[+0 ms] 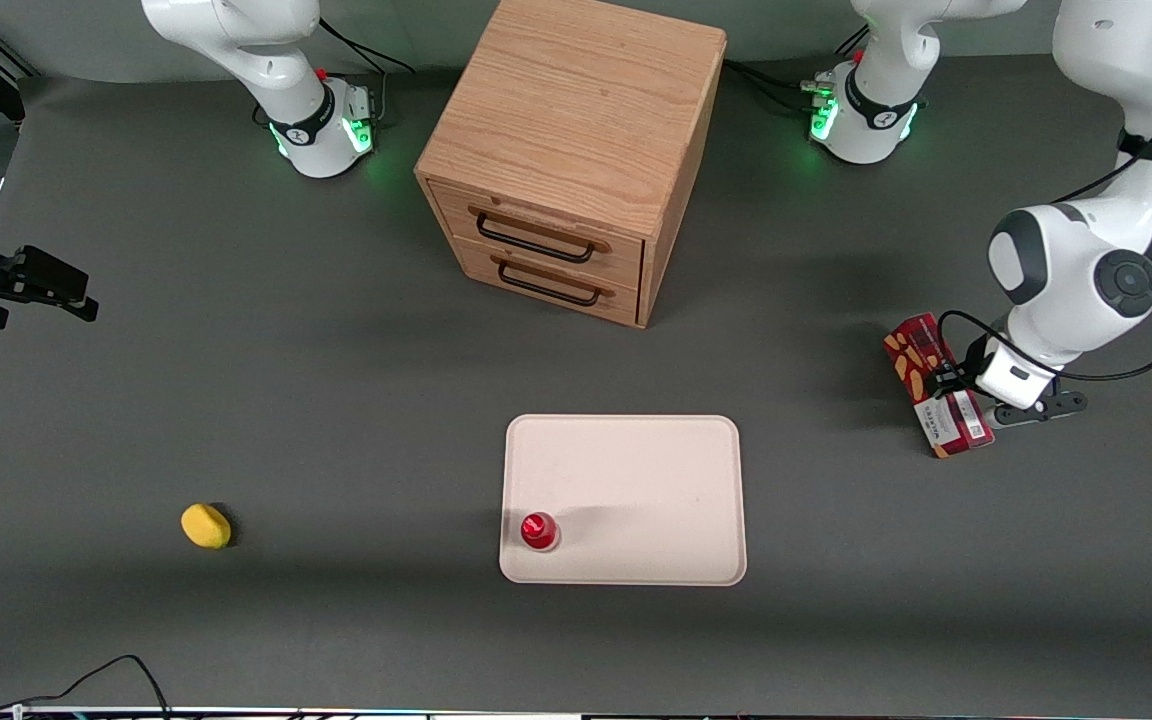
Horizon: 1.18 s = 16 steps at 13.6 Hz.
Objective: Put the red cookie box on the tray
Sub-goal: 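Close the left gripper on the end of the cookie box, then lift the box upright and carry it over the cream tray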
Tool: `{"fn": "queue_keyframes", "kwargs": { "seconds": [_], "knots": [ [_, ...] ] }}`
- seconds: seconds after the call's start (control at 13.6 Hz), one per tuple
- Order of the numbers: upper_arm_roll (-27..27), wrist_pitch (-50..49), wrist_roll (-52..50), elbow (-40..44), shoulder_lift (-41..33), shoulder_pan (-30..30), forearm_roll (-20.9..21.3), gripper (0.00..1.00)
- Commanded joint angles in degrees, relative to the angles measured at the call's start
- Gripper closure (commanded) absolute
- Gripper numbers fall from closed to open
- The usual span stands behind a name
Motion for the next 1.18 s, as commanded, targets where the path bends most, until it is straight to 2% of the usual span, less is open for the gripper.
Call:
{"fn": "queue_keyframes", "kwargs": {
  "seconds": [0.0,0.37,0.52,0.81,0.96,1.11],
  "knots": [
    [-0.10,-12.02,-2.13,3.42,-6.55,-0.74,-0.23,1.00],
    [-2.20,-32.77,-4.16,14.57,-13.42,-1.70,0.38,1.00],
    [-4.74,-37.01,-6.16,18.97,-13.86,-1.71,0.65,1.00],
    [-13.78,-34.58,-19.49,21.09,-12.55,-1.88,1.61,1.00],
    [-18.18,-32.20,-26.62,23.45,-9.31,-2.14,2.23,1.00],
    [-20.13,-32.28,-31.56,28.89,-4.22,-3.89,4.15,1.00]
  ]
}}
